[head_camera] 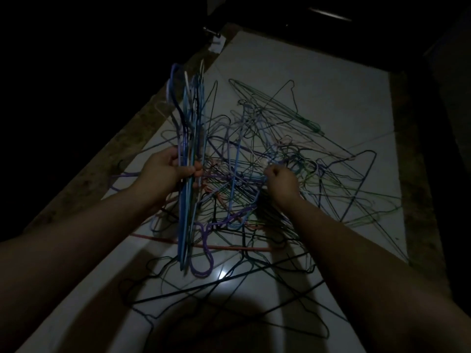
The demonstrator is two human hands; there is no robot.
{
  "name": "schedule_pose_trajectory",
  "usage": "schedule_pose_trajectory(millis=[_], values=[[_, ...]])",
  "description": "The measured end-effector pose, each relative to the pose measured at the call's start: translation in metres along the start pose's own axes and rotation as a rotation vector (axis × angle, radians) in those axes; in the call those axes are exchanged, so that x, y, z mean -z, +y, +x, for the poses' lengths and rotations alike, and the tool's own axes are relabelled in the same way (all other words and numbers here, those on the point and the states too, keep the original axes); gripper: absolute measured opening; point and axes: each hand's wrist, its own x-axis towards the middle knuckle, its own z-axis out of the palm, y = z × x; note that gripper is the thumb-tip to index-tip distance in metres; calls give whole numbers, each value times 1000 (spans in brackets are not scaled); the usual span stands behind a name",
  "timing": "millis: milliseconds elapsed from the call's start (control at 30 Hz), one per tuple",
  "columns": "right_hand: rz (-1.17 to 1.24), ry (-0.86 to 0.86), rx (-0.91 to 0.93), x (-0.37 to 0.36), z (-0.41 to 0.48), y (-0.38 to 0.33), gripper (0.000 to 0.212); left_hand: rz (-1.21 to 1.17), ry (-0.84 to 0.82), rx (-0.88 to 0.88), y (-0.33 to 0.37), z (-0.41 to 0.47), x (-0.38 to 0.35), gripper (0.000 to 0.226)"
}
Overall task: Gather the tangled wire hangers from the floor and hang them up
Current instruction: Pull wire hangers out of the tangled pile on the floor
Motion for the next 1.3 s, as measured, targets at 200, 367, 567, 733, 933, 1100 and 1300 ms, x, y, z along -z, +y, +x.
schedule_pose_trajectory(millis=[200, 367, 567, 733, 933, 1100, 1300], values=[[-271, 58, -14, 7, -6, 19, 17, 24, -8, 0, -3, -2, -1, 26], [-109, 160, -52, 9, -7, 25, 35, 48, -26, 3, -5, -2, 0, 26], [-305, 213, -2, -6, -19, 36, 45, 35, -30, 0, -8, -2, 7, 24], [-504, 63, 271, -28, -15, 33, 27, 26, -18, 26, -12, -2, 10, 24], [-595, -143, 140, -47, -5, 31, 47, 18, -14, 56, -16, -1, 17, 25], [-650, -121, 85, -45, 7, 26, 35, 11, -8, 57, -16, -1, 19, 23], [-719, -74, 104, -48, 8, 21, 8, 17, 1, 36, -12, 1, 21, 25]])
